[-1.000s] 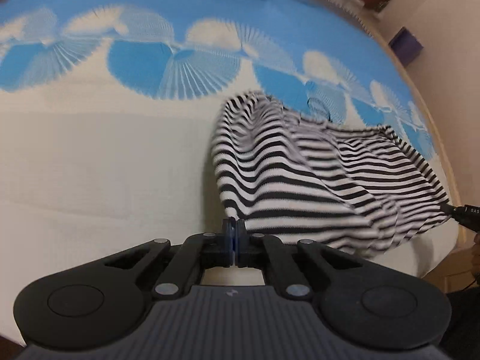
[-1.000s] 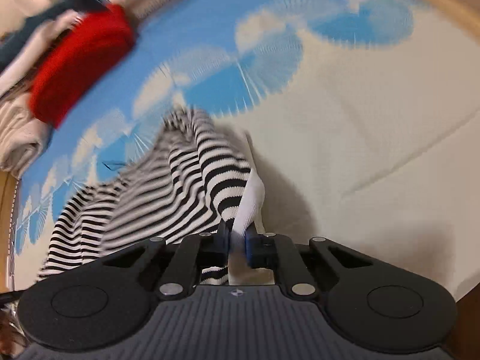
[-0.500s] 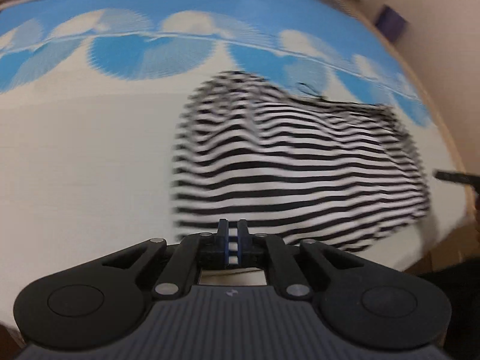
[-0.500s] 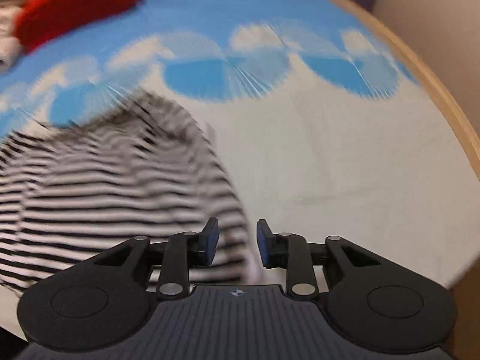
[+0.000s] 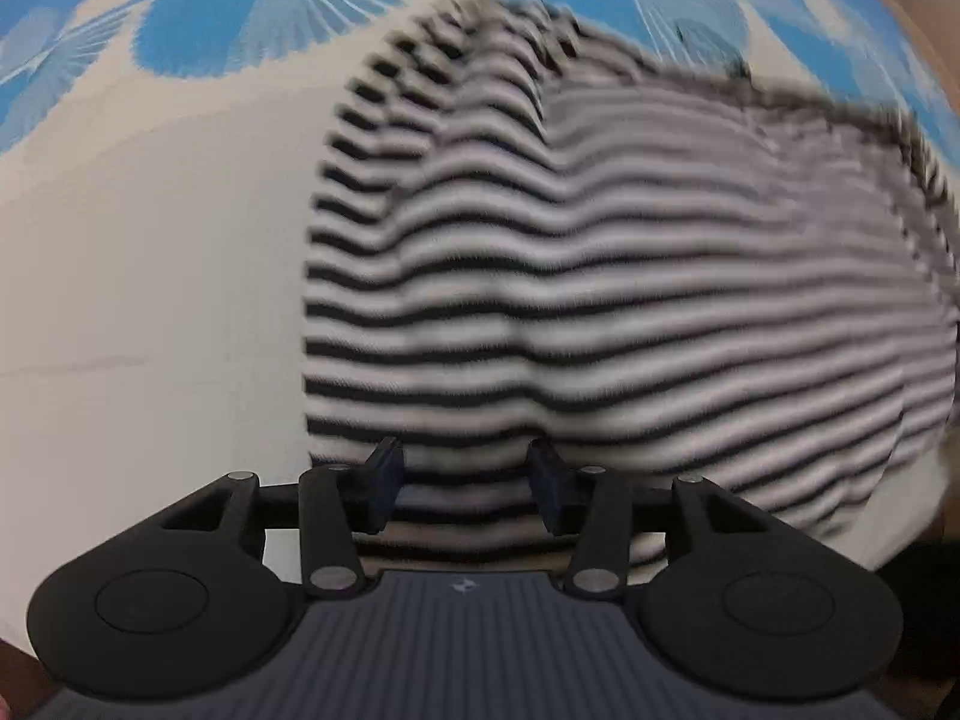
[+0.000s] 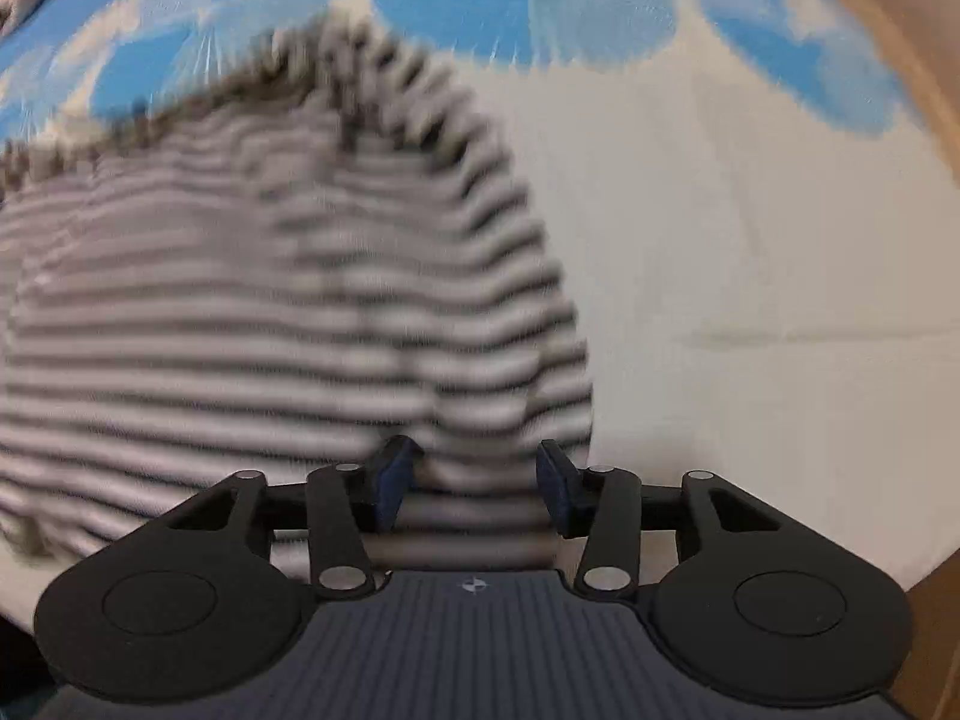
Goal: Fold small clothes
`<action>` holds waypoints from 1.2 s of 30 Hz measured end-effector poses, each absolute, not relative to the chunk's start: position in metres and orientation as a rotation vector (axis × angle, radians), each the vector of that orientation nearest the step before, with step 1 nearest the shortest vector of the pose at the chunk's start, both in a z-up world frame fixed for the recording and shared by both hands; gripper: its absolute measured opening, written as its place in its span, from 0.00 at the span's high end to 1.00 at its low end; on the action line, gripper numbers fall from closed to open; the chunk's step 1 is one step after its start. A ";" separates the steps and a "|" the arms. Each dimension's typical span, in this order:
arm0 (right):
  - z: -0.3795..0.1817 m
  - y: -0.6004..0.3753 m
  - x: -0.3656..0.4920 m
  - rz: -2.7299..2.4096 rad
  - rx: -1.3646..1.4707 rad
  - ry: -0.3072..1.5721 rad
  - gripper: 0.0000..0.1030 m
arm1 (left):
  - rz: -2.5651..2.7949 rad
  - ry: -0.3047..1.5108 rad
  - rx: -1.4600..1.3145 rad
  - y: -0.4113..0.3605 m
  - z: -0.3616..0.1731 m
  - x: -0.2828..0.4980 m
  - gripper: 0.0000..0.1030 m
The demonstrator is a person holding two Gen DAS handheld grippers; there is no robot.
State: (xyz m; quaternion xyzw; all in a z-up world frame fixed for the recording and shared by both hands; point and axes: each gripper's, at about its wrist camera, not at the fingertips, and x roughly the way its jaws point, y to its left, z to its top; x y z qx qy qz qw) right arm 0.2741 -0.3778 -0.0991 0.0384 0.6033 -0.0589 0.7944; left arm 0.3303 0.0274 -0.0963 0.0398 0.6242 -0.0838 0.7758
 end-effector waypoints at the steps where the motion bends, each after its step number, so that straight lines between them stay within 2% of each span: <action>1: -0.091 -0.375 0.278 -0.112 0.093 1.248 0.54 | -0.179 1.320 0.059 0.029 -0.089 0.332 0.51; 4: -0.069 -0.365 0.294 -0.050 0.135 1.082 0.50 | -0.188 1.207 0.010 0.029 -0.068 0.337 0.51; 6: -0.070 -0.360 0.310 -0.065 0.128 1.052 0.50 | -0.200 1.177 -0.020 0.024 -0.064 0.340 0.51; 14: -0.118 -0.363 0.377 -0.167 0.151 1.091 0.50 | -0.197 1.177 -0.023 -0.022 -0.074 0.355 0.51; 17: -0.136 -0.372 0.389 -0.232 0.150 1.094 0.44 | -0.153 1.233 -0.009 -0.031 -0.093 0.366 0.51; 23: -0.141 -0.378 0.402 -0.309 0.143 1.051 0.42 | -0.100 1.283 -0.007 -0.037 -0.117 0.381 0.47; 27: -0.135 -0.379 0.402 -0.329 0.135 1.048 0.37 | -0.117 1.273 -0.004 -0.032 -0.118 0.381 0.46; 31: -0.116 -0.381 0.389 -0.363 0.168 1.029 0.37 | -0.155 1.232 -0.031 -0.021 -0.101 0.376 0.46; 34: -0.098 -0.376 0.372 -0.338 0.143 1.010 0.37 | -0.158 1.190 -0.048 -0.010 -0.087 0.370 0.39; 36: -0.084 -0.365 0.357 -0.304 0.046 0.983 0.37 | -0.146 1.179 -0.048 -0.004 -0.081 0.366 0.39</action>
